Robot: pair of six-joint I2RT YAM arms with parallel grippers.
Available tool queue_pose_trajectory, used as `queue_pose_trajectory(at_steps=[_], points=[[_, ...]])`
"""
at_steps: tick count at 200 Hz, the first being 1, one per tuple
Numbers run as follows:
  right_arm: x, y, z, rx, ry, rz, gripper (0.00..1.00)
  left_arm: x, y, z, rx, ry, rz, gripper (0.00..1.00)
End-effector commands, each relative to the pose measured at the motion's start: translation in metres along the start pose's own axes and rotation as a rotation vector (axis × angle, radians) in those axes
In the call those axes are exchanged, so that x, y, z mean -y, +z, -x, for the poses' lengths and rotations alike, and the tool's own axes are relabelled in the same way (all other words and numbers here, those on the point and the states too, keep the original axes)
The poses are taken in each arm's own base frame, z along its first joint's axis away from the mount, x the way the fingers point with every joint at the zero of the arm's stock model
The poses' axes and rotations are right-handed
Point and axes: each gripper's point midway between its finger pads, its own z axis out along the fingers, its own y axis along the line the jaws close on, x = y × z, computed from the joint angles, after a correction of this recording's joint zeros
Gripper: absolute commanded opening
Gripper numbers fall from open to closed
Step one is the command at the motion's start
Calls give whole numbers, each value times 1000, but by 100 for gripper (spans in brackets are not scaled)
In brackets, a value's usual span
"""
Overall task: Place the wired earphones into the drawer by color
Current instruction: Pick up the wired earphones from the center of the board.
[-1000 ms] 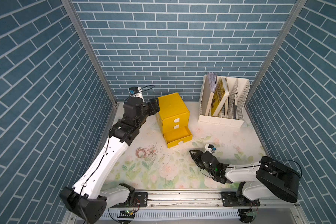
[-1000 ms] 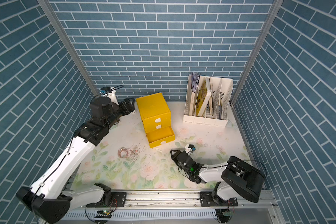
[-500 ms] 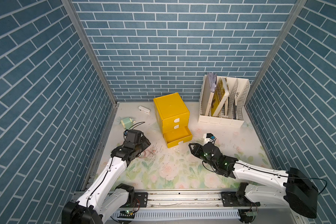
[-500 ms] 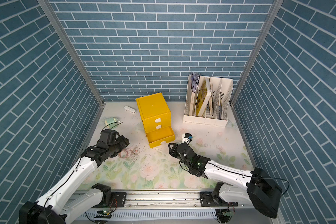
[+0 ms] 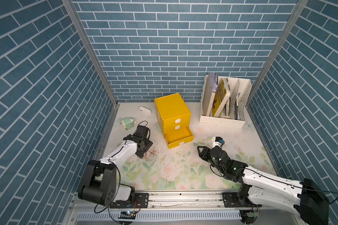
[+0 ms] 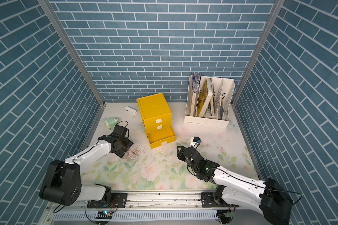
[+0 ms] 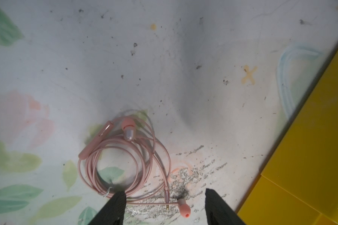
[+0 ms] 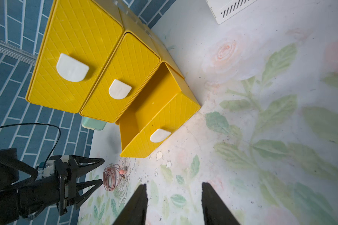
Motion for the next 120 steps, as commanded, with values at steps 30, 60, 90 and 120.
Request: queue_pose_trajectory(at_steps=[30, 60, 90, 120], points=[[27, 0, 1, 17, -28, -62, 48, -22, 16, 5, 6, -30, 89, 68], [32, 3, 0, 17, -25, -75, 48, -25, 26, 4, -2, -24, 106, 63], [35, 5, -2, 11, -30, -88, 48, -23, 36, 2, -21, 2, 119, 44], [41, 4, 0, 28, -23, -101, 48, -28, 39, 4, -16, 24, 151, 22]])
